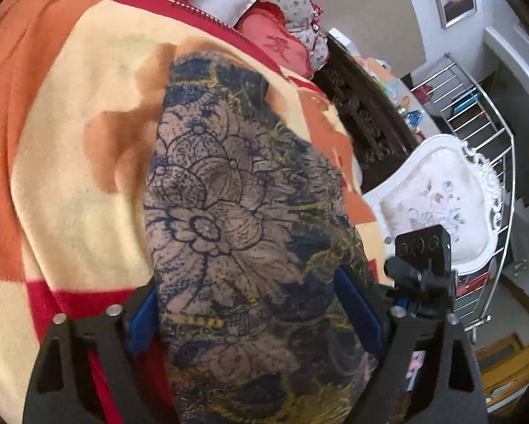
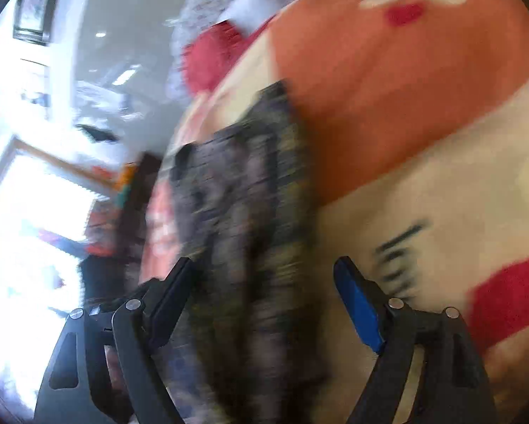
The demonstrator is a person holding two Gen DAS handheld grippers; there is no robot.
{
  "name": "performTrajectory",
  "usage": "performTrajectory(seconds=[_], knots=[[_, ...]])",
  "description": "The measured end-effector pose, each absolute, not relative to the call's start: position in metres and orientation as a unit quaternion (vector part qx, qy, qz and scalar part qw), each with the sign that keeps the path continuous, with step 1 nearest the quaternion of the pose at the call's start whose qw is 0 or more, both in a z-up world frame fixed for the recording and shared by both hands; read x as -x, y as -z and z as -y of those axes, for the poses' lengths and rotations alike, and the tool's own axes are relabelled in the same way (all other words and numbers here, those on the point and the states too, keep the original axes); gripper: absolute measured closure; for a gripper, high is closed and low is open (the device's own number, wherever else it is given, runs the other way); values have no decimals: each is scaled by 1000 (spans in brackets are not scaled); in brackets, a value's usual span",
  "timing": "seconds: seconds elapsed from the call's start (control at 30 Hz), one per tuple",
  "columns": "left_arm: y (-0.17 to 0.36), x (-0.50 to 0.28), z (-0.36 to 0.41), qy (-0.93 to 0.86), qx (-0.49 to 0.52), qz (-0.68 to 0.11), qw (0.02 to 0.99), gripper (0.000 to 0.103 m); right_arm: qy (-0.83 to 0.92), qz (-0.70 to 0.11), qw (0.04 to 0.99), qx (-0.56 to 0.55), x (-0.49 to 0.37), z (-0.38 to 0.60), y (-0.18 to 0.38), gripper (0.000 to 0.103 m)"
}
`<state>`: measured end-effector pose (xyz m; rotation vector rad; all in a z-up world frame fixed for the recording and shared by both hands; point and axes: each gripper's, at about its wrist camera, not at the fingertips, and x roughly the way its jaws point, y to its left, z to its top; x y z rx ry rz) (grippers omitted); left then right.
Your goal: Fold small clothes
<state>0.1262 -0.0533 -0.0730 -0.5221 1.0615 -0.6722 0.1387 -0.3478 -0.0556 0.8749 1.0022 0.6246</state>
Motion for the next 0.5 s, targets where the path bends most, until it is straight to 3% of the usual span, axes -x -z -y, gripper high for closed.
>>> performTrajectory(seconds=[0.03,0.1,0.17,0.2,0.27,0.33,0.5], knots=[[71,-132,52,305,245,-491,778,31,-297,-453,747,-385,-138,341,50,11],[83,-138,44,269,254,-505,780,66,-279,-465,778,-317,-142,331,46,13],[87,-139,33,262,279,-506,773,70,-242,-502,770,-310,-148,328,58,27],[84,-136,34,258,274,-502,779,73,-242,-502,766,-322,-149,328,59,29],[71,-128,37,256,247,-488,797,78,-250,-489,774,-316,-146,323,46,47],[56,-122,33,260,243,-473,806,79,-255,-483,788,-284,-144,313,29,56],[13,-104,-8,254,243,-429,832,80,-278,-468,804,-240,-138,281,-16,60]])
